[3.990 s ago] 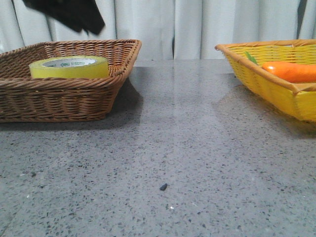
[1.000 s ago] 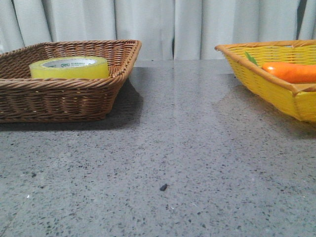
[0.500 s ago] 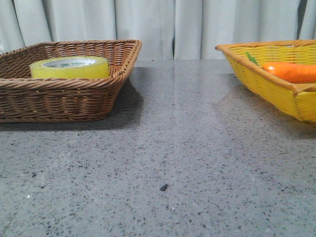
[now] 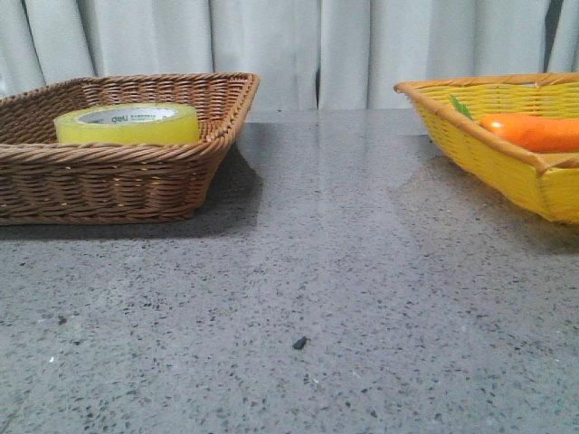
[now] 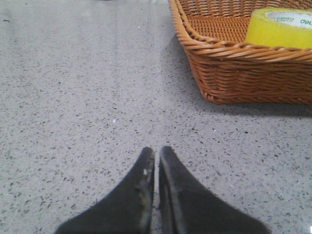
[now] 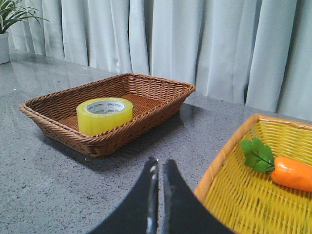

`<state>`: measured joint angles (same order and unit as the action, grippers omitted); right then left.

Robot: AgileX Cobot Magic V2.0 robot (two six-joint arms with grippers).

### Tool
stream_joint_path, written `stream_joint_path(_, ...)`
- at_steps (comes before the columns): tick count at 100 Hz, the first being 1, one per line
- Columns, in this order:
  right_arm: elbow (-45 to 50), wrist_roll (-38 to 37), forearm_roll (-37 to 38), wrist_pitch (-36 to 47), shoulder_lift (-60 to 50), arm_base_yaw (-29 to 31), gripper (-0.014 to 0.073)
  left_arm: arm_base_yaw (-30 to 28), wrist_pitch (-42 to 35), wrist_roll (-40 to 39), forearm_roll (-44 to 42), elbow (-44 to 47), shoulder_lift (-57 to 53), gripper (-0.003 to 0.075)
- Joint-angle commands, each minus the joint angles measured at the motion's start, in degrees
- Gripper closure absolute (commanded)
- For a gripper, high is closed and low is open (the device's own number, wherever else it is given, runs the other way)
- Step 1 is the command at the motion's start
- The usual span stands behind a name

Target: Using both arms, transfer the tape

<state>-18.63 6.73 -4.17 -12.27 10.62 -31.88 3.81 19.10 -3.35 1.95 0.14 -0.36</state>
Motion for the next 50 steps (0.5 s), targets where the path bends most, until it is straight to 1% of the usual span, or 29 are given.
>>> stream_joint_path(1,-1.4,0.2,0.6,4.4,0.4,0.2,0.065,-0.1,-2.6,-0.7,0.6,0.6,-1.7,0.0741)
stream_joint_path(14,-1.2,0.2,0.6,5.2,0.4,1.2,0.065,-0.1,-2.6,-0.7,0.6,0.6,-1.7,0.0741)
stream_joint_path(22,0.3,0.2,0.6,10.1,0.4,3.8,0.065,-0.1,-2.6,-0.7,0.6,0.6,-1.7,0.0741)
stream_joint_path(29,2.3,0.2,0.6,15.5,0.4,7.6,0.065,-0.1,-2.6,-0.7,0.6,0.6,-1.7,0.0741)
stream_joint_path(45,9.0,0.2,0.6,30.4,0.4,18.7,0.065,-0.1,-2.6,-0.7,0.6,0.6,-1.7,0.0741)
stream_joint_path(50,11.2,0.2,0.3,33.8,0.4,21.9,0.065,-0.1,-2.6,-0.7,0.6,0.6,-1.7,0.0741)
